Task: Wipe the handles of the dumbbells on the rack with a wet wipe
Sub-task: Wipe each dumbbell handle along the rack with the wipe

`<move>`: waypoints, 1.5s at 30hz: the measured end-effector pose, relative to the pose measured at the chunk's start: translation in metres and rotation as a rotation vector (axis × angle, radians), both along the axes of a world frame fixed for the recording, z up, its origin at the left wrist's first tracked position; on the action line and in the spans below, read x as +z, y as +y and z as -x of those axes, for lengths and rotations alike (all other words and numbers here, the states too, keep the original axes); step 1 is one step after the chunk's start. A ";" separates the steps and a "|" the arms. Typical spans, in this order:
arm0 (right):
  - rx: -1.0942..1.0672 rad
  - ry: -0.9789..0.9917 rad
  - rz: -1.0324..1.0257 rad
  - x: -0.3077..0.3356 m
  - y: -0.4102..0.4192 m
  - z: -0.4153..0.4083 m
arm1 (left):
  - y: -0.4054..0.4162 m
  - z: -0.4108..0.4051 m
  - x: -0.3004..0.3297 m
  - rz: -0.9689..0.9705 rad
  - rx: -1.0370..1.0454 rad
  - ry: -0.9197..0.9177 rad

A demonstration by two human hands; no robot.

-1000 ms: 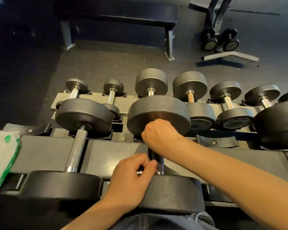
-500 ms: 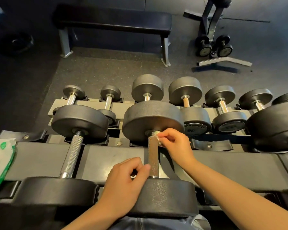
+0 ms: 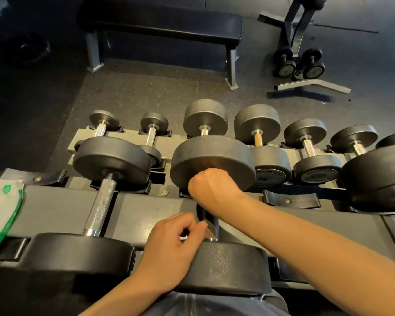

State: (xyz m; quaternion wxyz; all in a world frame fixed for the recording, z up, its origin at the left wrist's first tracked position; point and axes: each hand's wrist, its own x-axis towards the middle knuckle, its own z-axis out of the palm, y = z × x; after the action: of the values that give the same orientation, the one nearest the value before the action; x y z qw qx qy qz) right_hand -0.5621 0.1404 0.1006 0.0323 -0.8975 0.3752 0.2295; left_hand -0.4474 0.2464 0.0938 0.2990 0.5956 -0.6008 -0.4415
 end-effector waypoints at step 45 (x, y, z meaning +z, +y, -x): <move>-0.554 -0.824 -1.373 -0.067 0.047 0.114 | 0.001 0.000 0.011 -0.198 0.119 0.024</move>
State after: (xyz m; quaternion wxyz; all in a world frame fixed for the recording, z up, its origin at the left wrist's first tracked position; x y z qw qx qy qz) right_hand -0.6759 0.1876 0.0337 0.7594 -0.5663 0.3171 0.0446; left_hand -0.4476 0.2471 0.1045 0.2715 0.6515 -0.5140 -0.4875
